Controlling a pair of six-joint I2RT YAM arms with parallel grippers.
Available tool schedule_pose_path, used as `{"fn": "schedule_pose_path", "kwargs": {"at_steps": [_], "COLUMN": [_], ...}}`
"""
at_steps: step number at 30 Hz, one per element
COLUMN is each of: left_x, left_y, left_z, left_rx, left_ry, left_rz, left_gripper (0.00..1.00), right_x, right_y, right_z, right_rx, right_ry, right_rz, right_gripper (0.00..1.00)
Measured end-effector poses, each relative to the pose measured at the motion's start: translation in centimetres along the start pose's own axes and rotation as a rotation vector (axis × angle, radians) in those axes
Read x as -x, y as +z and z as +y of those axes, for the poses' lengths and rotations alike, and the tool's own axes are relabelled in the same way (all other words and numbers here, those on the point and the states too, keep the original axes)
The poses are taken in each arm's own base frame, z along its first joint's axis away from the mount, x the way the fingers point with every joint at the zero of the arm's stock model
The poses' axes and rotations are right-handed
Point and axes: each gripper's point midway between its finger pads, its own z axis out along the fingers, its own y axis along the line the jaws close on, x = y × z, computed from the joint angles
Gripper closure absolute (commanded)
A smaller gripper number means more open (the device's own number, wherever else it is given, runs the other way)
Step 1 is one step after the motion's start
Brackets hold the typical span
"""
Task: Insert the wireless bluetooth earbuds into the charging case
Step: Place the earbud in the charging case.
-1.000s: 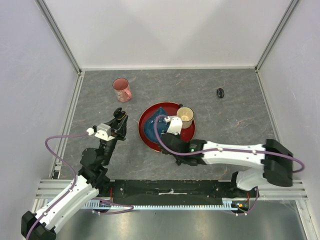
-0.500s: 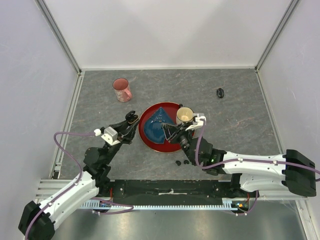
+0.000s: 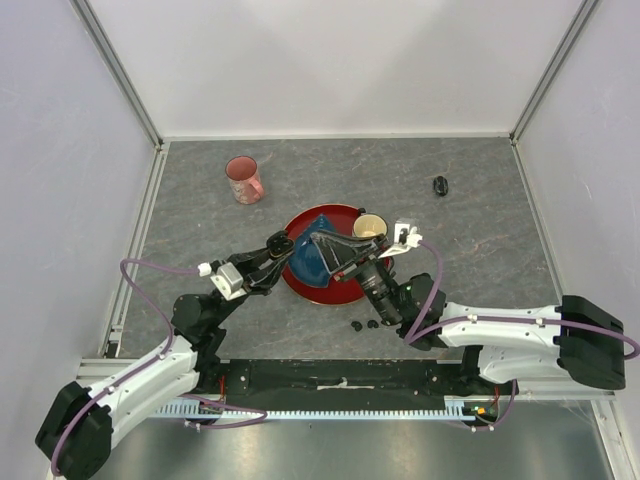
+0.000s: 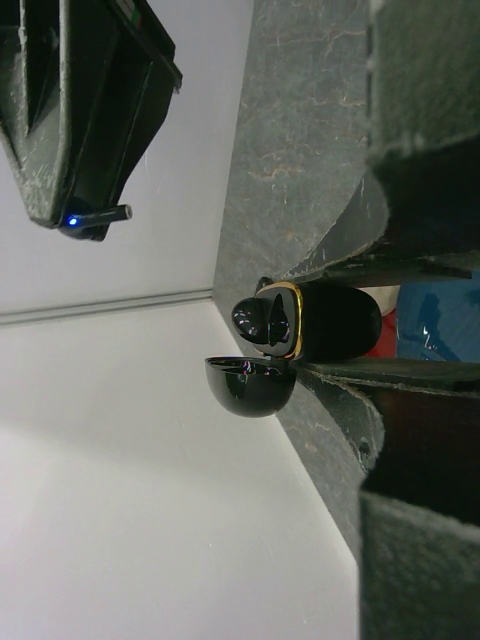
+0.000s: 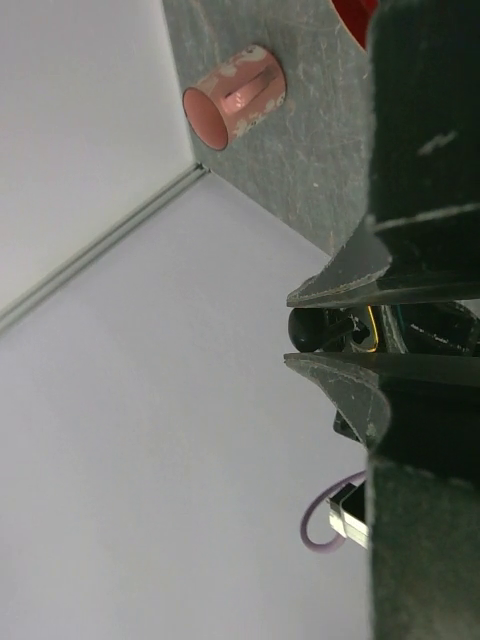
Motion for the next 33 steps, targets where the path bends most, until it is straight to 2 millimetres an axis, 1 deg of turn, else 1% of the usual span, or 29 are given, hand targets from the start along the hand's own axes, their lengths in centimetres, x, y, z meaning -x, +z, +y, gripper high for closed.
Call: {"fn": "schedule_pose_path", "kwargs": {"at_steps": [7, 16, 19, 33], "left_x": [0.0, 0.0, 0.1, 0.2], "left_y": [0.2, 0.3, 0.4, 0.5], "left_z": [-0.9, -1.5, -1.5, -1.6], "left_rx": [-0.052, -0.082, -0.085, -0.089], "left_ry": [0.0, -0.027, -0.031, -0.039], "left_rz": [-0.009, -0.008, -0.012, -0.015], "left_gripper": [0.98, 0.98, 0.98, 0.98], "right_x": [-1.5, -3.0, -3.5, -6.3], "right_y": [0.8, 1.4, 1.6, 1.9], "right_z": [2.0, 2.8, 2.8, 1.6], "right_rx": [0.093, 0.131, 0.132, 0.097], "right_ry": [-0.003, -0.009, -0.008, -0.035], "right_rz": [0.047, 0.083, 0.092, 0.155], "right_gripper": [1.0, 1.0, 1.0, 1.0]}}
